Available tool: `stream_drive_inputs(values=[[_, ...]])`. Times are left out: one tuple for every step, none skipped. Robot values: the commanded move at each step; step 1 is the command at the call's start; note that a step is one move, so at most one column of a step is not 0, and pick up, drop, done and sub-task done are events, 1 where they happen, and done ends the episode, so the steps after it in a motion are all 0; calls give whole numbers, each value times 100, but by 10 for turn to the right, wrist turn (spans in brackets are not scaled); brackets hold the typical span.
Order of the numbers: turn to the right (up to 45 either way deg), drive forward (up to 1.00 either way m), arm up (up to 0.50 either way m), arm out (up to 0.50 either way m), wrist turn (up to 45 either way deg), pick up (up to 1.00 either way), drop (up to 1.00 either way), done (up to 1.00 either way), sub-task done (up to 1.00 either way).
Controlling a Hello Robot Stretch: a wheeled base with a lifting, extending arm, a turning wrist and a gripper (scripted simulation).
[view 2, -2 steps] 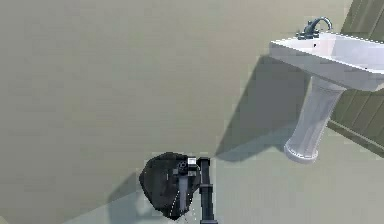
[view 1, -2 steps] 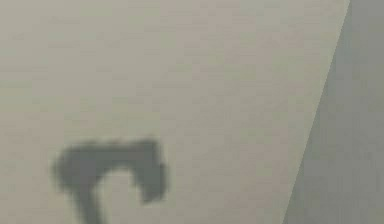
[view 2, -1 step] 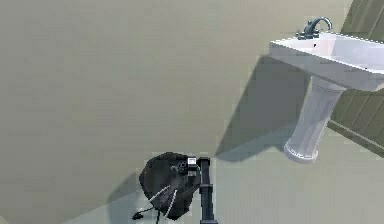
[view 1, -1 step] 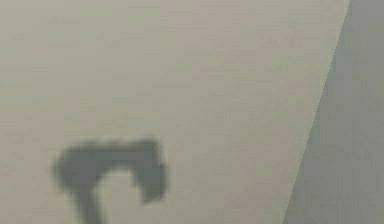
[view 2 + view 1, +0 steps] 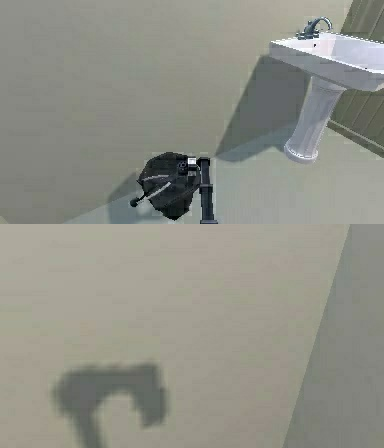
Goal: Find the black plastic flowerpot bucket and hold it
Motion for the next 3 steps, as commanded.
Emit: stream_drive_inputs(values=[[0,0,0,0,330,0,0,0,0],[0,0,-30,0,0,0,0,0,0],[0,0,0,0,0,100,0,0,0]])
